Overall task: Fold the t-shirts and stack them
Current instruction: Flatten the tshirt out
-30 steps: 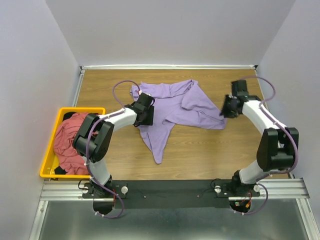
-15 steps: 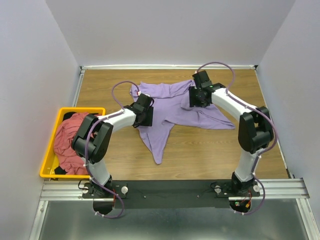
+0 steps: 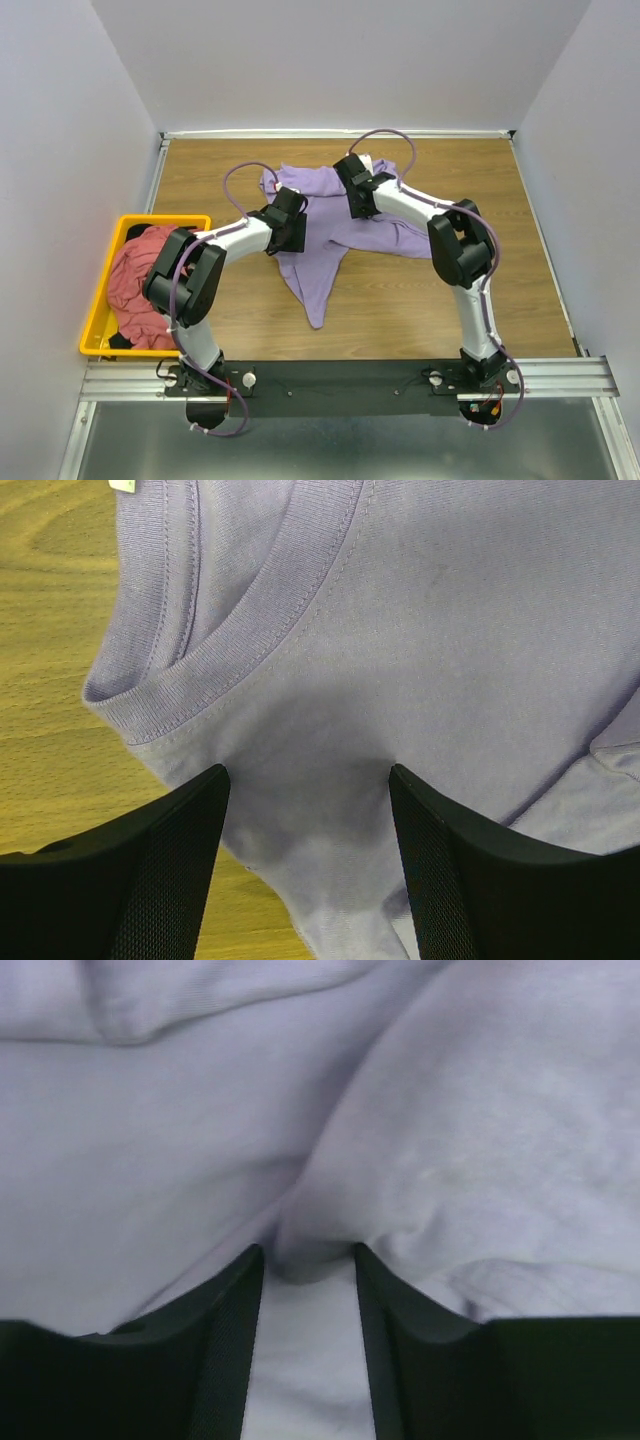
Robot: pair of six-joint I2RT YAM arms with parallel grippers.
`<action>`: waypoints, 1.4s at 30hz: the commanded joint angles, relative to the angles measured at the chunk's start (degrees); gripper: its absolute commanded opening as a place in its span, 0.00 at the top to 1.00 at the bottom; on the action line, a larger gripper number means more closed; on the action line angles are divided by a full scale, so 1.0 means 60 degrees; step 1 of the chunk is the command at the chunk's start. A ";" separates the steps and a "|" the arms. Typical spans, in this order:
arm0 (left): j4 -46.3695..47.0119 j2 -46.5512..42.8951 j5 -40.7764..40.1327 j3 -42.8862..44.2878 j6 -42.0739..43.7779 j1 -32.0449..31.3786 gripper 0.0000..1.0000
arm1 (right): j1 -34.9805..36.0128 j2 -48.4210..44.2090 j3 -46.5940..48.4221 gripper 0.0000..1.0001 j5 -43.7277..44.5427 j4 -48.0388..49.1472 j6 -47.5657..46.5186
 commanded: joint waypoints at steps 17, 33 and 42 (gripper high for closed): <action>-0.0574 0.0530 -0.0246 -0.0217 0.0092 0.0255 0.26 | -0.4931 -0.0652 0.0531 0.73 0.2669 -0.0034 -0.0096; -0.0852 0.1306 -0.0422 0.0852 0.0311 0.0343 0.26 | -0.4670 -0.3466 -0.4199 0.46 -0.3117 0.0829 0.1046; -0.0984 0.2243 -0.0612 0.1890 0.0590 0.1088 0.27 | -0.5270 -0.2266 -0.4245 0.48 -0.3146 0.1284 0.1134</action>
